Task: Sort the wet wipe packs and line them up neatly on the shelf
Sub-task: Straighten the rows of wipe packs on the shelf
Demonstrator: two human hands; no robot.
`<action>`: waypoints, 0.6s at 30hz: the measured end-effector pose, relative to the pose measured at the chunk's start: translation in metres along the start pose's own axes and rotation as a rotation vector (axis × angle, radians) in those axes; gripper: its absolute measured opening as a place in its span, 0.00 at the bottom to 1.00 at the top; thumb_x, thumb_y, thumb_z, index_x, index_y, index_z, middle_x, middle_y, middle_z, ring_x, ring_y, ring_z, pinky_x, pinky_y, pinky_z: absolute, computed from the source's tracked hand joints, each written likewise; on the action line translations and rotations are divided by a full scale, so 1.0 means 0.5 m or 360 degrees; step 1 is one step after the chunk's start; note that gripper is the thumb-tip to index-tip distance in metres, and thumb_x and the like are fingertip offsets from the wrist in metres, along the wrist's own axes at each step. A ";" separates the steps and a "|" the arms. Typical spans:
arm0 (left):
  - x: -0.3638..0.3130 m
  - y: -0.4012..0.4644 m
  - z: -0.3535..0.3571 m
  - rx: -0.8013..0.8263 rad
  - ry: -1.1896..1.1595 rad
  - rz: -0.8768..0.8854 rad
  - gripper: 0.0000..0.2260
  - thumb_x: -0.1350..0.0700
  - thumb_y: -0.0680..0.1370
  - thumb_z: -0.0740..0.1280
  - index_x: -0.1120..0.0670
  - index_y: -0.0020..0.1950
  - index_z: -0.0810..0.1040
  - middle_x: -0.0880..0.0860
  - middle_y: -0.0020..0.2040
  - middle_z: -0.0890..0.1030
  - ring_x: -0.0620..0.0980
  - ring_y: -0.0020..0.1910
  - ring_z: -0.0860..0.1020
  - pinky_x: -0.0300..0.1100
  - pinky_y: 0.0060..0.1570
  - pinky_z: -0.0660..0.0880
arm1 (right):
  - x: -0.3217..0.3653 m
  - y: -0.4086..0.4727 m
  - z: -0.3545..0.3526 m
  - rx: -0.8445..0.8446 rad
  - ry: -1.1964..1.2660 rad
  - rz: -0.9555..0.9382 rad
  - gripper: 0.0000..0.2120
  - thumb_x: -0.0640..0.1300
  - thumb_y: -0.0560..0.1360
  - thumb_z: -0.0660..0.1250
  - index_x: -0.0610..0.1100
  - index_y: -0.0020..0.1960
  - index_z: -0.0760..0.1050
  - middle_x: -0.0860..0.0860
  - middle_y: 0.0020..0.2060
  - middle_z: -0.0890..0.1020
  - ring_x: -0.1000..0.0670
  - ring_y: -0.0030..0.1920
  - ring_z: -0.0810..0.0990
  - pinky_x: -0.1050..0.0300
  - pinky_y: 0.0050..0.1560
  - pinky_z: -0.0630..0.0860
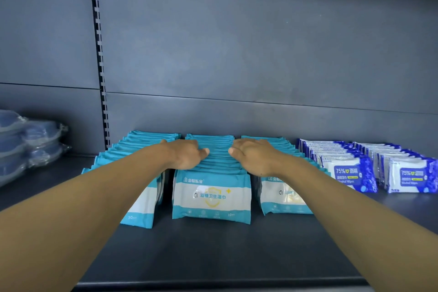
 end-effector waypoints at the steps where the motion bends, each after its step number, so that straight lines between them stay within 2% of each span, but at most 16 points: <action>1: 0.000 -0.010 -0.007 -0.0040 -0.0042 0.0008 0.27 0.40 0.82 0.45 0.52 0.77 0.56 0.53 0.77 0.59 0.54 0.76 0.56 0.54 0.73 0.48 | 0.002 -0.008 -0.011 -0.0103 0.0019 -0.0028 0.17 0.49 0.83 0.46 0.42 0.49 0.70 0.46 0.57 0.74 0.45 0.64 0.69 0.46 0.67 0.62; 3: 0.002 -0.037 -0.018 -0.0132 -0.0078 0.0083 0.29 0.38 0.81 0.47 0.52 0.78 0.53 0.51 0.78 0.55 0.51 0.77 0.53 0.54 0.74 0.46 | 0.003 -0.033 -0.033 -0.0273 0.0157 -0.0076 0.18 0.49 0.83 0.50 0.40 0.61 0.71 0.47 0.63 0.73 0.46 0.66 0.68 0.49 0.68 0.61; 5: 0.002 -0.075 -0.014 -0.0155 -0.0005 0.0203 0.34 0.35 0.78 0.51 0.52 0.78 0.49 0.49 0.78 0.51 0.48 0.77 0.49 0.55 0.74 0.43 | 0.007 -0.067 -0.033 -0.0232 0.0220 -0.0127 0.24 0.56 0.80 0.56 0.44 0.71 0.65 0.50 0.70 0.67 0.49 0.72 0.61 0.51 0.73 0.56; 8: 0.002 -0.124 0.031 -0.0110 0.0354 0.0264 0.48 0.32 0.70 0.64 0.52 0.78 0.42 0.50 0.78 0.46 0.50 0.77 0.43 0.57 0.72 0.38 | 0.027 -0.108 0.010 0.0022 -0.0077 -0.0151 0.44 0.65 0.70 0.66 0.46 0.76 0.53 0.52 0.75 0.56 0.50 0.76 0.47 0.47 0.76 0.42; 10: 0.000 -0.133 0.053 -0.0234 0.0583 0.0235 0.52 0.33 0.67 0.68 0.54 0.78 0.41 0.52 0.78 0.47 0.51 0.77 0.44 0.57 0.72 0.39 | 0.040 -0.119 0.031 0.0004 -0.0257 -0.0135 0.51 0.65 0.66 0.70 0.47 0.77 0.48 0.51 0.75 0.53 0.49 0.76 0.43 0.47 0.75 0.37; 12: -0.007 -0.129 0.058 -0.0404 0.0645 0.0199 0.51 0.35 0.68 0.70 0.56 0.77 0.45 0.53 0.77 0.52 0.52 0.76 0.50 0.56 0.73 0.42 | 0.050 -0.120 0.036 -0.0130 -0.0412 -0.0130 0.51 0.62 0.65 0.73 0.46 0.76 0.48 0.50 0.74 0.55 0.48 0.76 0.45 0.46 0.74 0.37; 15: -0.023 -0.122 0.057 -0.0574 0.0667 0.0222 0.46 0.37 0.67 0.72 0.57 0.74 0.53 0.53 0.71 0.61 0.52 0.72 0.60 0.53 0.73 0.47 | 0.055 -0.119 0.037 -0.0279 -0.0570 -0.0121 0.47 0.60 0.65 0.73 0.45 0.74 0.54 0.49 0.72 0.60 0.47 0.75 0.50 0.45 0.74 0.40; 18: -0.017 -0.120 0.056 -0.0589 0.0616 0.0234 0.45 0.37 0.66 0.72 0.56 0.74 0.55 0.51 0.71 0.62 0.51 0.72 0.61 0.51 0.73 0.49 | 0.059 -0.120 0.040 -0.0335 -0.0593 -0.0131 0.45 0.59 0.66 0.73 0.45 0.74 0.55 0.49 0.71 0.61 0.47 0.75 0.52 0.46 0.74 0.41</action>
Point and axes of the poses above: each hand's wrist, its own y-axis towards the middle knuckle, its own z-axis out of the palm, x = y × z, the point moved 6 cm from there along y, towards the middle knuckle
